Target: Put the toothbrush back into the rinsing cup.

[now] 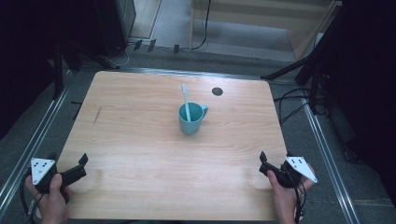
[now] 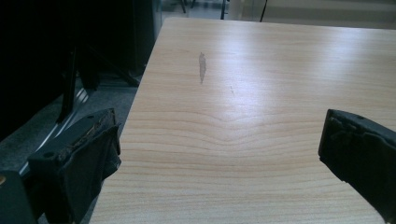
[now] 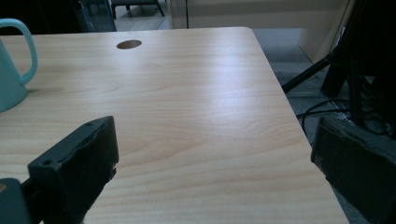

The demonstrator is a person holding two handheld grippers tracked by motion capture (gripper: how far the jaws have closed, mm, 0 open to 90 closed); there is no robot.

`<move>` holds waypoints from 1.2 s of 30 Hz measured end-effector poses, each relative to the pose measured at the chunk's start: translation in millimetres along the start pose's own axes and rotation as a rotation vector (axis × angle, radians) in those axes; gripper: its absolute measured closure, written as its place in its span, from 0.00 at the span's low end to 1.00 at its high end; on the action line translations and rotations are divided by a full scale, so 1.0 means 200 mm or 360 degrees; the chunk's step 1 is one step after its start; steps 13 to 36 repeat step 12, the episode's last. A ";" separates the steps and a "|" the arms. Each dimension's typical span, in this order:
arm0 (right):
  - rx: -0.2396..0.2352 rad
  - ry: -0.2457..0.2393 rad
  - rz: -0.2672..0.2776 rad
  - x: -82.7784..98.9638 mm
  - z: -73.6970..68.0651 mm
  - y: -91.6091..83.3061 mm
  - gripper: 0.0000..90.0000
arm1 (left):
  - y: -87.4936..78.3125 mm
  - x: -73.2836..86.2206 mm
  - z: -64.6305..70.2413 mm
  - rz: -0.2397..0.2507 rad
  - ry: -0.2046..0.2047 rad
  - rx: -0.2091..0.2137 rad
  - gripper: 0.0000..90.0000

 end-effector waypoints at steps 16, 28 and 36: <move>0.0024 0.0102 -0.0009 0.05 0.09 -0.08 0.02 | 0.01 0.00 -0.01 -0.0026 -0.0059 0.0040 0.00; 0.0024 0.0102 -0.0009 0.05 0.09 -0.08 0.02 | 0.01 0.00 -0.01 -0.0026 -0.0059 0.0040 0.00; 0.0024 0.0102 -0.0009 0.05 0.09 -0.08 0.02 | 0.01 0.00 -0.01 -0.0026 -0.0059 0.0040 0.00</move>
Point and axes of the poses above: each handheld gripper's, and its own axes: y roughly forward along the jaws, x roughly out of its underside, z roughly to its right, the point moved 5 cm from there along y, roughly forward along the jaws, and after that the axes turned 1 degree about -x, right-handed, at the moved point
